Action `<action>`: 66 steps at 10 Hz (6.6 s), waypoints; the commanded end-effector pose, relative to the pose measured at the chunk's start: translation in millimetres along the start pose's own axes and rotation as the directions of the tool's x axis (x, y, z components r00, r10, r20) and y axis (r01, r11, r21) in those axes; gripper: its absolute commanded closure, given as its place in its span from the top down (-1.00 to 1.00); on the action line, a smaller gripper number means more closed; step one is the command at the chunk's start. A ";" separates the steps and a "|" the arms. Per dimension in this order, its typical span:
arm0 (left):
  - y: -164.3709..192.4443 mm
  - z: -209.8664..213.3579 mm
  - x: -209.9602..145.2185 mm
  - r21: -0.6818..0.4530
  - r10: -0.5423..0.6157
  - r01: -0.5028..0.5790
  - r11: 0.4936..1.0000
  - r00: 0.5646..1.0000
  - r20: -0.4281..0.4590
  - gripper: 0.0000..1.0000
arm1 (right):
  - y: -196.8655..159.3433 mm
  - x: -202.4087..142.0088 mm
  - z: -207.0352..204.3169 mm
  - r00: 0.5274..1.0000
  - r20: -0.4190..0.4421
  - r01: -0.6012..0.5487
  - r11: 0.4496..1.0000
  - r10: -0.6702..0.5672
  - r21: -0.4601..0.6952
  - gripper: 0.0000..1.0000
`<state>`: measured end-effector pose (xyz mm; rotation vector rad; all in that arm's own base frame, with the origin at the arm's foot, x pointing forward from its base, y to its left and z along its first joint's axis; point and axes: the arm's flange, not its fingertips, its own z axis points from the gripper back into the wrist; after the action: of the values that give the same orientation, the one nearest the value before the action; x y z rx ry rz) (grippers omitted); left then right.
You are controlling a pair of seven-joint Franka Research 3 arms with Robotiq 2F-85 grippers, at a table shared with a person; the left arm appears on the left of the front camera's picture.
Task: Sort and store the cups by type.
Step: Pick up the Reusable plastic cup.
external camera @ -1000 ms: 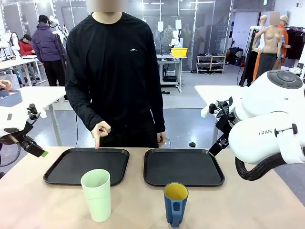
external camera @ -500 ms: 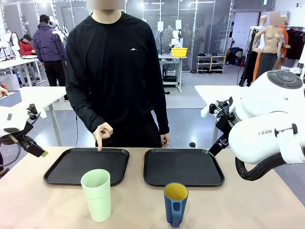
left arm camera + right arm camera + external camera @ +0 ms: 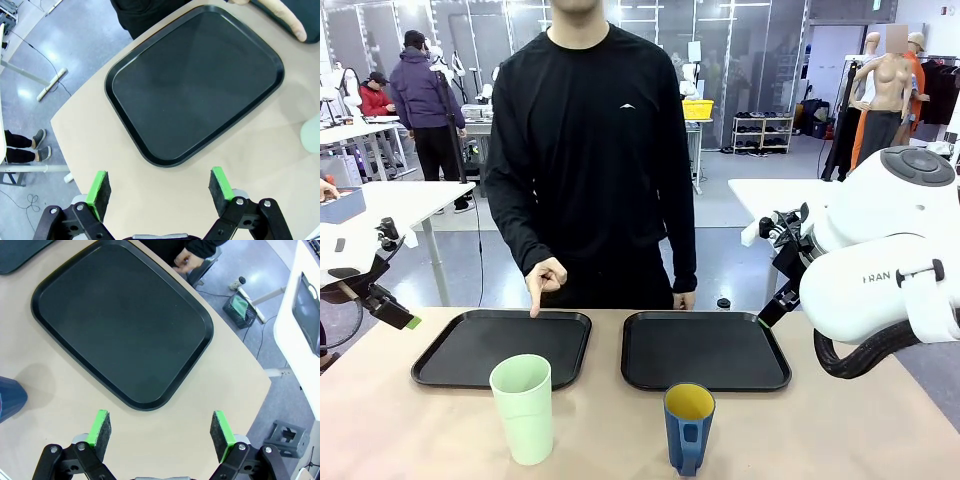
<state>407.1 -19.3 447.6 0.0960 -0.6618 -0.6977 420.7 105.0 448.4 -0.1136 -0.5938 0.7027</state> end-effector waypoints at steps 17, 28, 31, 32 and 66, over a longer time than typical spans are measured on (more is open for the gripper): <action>27.2 13.0 -57.7 -0.033 -0.094 0.091 0.995 0.991 -0.092 1.00 | 0.1 -0.2 -0.1 1.000 0.000 0.001 1.000 -0.001 0.003 1.00; 48.0 -84.1 -172.2 -0.188 -0.205 0.239 0.953 0.962 0.180 1.00 | 0.1 -0.2 -0.1 1.000 0.000 0.001 1.000 -0.001 0.003 1.00; 69.9 -69.0 -154.5 -0.207 -0.200 0.221 0.953 0.972 0.119 1.00 | 0.1 -0.2 -0.1 1.000 0.000 0.001 1.000 -0.001 0.003 1.00; 69.9 -69.0 -154.5 -0.207 -0.200 0.221 0.953 0.972 0.119 1.00 | 0.1 -0.2 -0.1 1.000 0.000 0.001 1.000 -0.001 0.003 1.00; -1.9 -112.6 -122.4 -0.408 -0.200 0.495 0.767 0.789 0.581 1.00 | 0.1 -0.2 -0.1 1.000 0.000 0.001 1.000 -0.001 0.003 1.00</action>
<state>401.8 57.4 301.8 -0.4696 -0.9228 -1.2784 420.5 105.3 448.5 -0.1138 -0.5941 0.7033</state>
